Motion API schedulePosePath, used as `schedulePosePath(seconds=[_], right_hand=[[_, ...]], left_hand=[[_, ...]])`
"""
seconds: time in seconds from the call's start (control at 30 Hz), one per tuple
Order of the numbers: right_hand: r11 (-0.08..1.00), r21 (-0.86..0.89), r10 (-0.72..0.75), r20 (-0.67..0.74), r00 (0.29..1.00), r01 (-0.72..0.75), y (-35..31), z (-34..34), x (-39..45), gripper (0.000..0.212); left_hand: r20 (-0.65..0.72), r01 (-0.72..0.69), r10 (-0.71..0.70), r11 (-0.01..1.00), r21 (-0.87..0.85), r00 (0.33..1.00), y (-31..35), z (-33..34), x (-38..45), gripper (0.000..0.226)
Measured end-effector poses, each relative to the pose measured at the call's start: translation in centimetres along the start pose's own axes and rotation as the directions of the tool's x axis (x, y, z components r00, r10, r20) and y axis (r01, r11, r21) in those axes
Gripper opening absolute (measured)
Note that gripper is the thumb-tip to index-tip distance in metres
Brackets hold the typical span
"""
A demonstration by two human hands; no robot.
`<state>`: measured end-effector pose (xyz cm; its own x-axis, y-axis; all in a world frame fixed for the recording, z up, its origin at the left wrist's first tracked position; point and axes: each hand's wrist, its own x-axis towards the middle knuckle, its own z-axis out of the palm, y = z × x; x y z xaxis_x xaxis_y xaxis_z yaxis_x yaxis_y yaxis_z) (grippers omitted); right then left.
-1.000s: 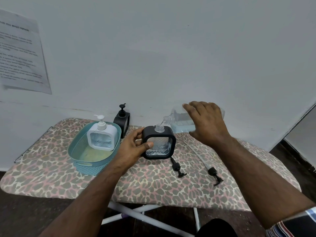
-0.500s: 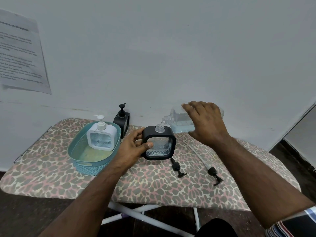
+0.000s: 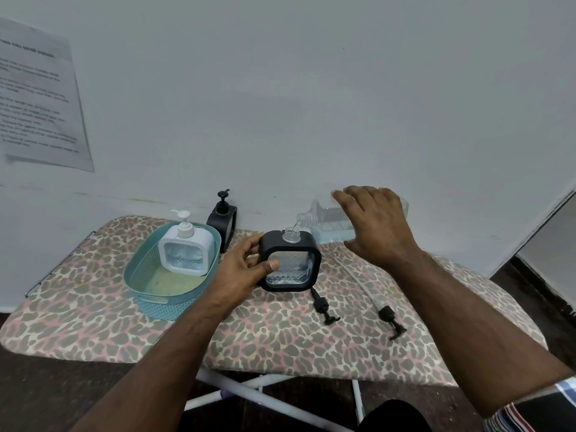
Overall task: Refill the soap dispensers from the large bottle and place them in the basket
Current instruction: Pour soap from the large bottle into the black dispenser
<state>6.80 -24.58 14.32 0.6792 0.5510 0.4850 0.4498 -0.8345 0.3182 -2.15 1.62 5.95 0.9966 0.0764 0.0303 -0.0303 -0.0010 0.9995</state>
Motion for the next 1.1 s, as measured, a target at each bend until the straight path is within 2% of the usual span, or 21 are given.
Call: schedulePosePath(seconds=[0.9,1.1], right_hand=[[1.0,0.01,-0.017,-0.012,1.0,0.017,0.02,0.18,-0.09,0.099],[0.997,0.071,0.022,-0.017,1.0,-0.021,-0.23,0.31,-0.27,0.098]], left_hand=[[-0.005,-0.007,0.008,1.0,0.021,1.0,-0.09,0.05,0.18,0.06],[-0.006,-0.004,0.004,1.0,0.022,1.0,-0.04,-0.01,0.14,0.06]])
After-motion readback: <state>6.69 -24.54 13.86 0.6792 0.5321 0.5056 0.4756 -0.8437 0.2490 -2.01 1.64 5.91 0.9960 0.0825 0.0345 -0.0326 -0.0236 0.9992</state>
